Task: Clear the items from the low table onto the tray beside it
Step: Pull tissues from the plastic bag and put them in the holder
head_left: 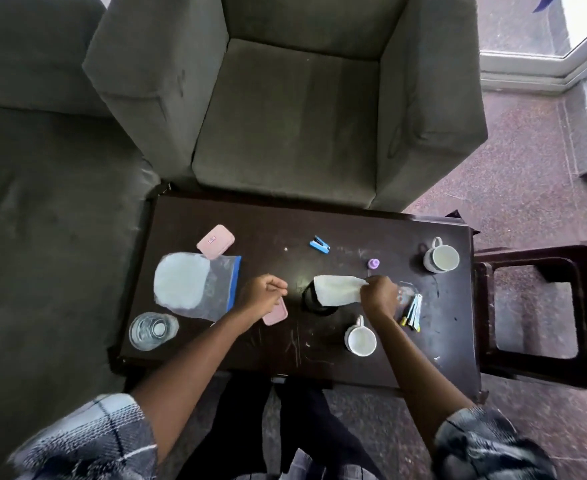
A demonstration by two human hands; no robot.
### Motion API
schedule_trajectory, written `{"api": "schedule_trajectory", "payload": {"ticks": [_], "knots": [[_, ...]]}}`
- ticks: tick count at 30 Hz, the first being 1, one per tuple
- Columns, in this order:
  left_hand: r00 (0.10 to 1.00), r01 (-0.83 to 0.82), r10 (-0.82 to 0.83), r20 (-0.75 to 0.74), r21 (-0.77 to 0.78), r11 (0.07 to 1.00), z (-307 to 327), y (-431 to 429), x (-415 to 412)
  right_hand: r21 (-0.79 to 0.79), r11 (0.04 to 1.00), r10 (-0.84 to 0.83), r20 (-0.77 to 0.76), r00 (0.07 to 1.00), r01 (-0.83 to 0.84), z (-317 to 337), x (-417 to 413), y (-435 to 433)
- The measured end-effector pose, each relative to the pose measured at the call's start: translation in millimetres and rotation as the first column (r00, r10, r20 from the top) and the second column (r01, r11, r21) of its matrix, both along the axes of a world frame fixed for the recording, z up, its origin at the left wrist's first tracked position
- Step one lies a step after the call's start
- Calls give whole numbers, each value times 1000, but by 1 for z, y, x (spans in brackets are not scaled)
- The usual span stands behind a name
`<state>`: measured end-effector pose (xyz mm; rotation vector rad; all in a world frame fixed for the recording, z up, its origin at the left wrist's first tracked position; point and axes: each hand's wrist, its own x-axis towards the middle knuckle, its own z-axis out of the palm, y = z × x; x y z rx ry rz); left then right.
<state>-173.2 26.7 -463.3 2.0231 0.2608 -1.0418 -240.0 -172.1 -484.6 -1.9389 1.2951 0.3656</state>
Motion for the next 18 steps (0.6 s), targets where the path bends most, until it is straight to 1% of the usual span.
{"api": "schedule_trajectory", "payload": {"ticks": [4,6,11,15,18], "knots": [[1000,13,-11,-25,53,998,-11,12,-10,-59,988,139,-56,989,-142,-14,10,12],[999,20,-17,-40,78,997,-16,18,-16,-98,980,166,-85,982,-174,-15,7,19],[996,49,-42,-78,93,994,-20,31,-20,-156,979,119,-75,990,-129,-16,-12,22],[993,73,-65,-94,84,994,-16,30,-19,-166,983,68,-49,996,-75,-22,-23,17],[992,86,-78,-101,73,994,-15,29,-20,-131,983,122,-51,991,-128,-26,-19,15]]}}
